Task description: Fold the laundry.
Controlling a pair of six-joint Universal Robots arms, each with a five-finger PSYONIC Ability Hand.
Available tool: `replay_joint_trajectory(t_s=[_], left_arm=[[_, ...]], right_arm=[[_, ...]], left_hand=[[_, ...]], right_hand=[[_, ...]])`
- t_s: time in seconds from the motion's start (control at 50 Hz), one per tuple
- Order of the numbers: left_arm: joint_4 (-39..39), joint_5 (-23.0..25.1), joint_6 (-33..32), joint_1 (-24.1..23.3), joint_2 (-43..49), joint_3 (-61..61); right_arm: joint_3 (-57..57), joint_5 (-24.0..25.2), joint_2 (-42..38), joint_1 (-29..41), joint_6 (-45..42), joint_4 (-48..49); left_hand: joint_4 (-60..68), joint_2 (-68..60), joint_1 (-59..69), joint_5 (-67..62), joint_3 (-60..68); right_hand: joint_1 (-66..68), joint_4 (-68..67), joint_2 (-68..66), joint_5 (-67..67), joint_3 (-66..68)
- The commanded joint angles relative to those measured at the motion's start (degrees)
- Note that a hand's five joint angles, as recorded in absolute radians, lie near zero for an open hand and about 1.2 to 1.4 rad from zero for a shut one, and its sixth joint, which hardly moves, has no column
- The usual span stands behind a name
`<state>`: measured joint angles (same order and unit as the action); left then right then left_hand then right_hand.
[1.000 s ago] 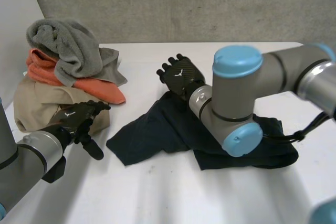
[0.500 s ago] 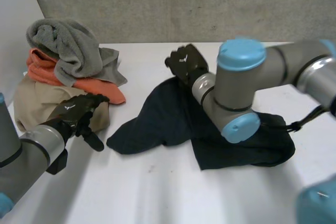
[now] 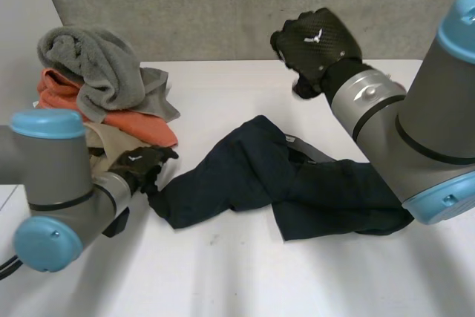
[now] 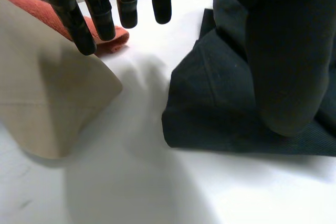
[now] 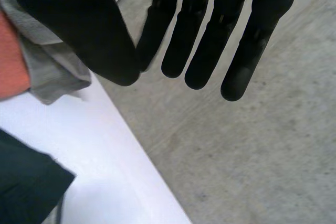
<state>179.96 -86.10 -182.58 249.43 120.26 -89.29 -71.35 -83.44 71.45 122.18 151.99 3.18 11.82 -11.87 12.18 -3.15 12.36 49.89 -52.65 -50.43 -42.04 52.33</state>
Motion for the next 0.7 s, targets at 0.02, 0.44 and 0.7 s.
replay_joint_trajectory(t_s=[0.02,0.44,0.7], left_arm=[[-0.8,1.4,0.6,2.6,-9.1,-4.3],[-0.2,6.7,0.0,5.3,-22.4,-18.6],[1.3,6.4,-0.1,6.0,-18.0,-16.5]], right_arm=[[3.7,6.0,-7.2,0.4,0.5,-2.2],[44.4,8.9,-46.7,3.3,0.5,-20.8],[31.1,2.2,-31.7,2.7,3.7,-10.8]], left_hand=[[-1.8,1.9,-2.2,3.2,-2.4],[-1.8,1.9,-2.2,3.2,-2.4],[-1.8,1.9,-2.2,3.2,-2.4]], right_hand=[[-26.3,29.0,26.8,28.4,-28.7],[-23.6,26.3,24.1,25.7,-26.0],[30.1,-27.3,-29.6,-28.0,27.7]])
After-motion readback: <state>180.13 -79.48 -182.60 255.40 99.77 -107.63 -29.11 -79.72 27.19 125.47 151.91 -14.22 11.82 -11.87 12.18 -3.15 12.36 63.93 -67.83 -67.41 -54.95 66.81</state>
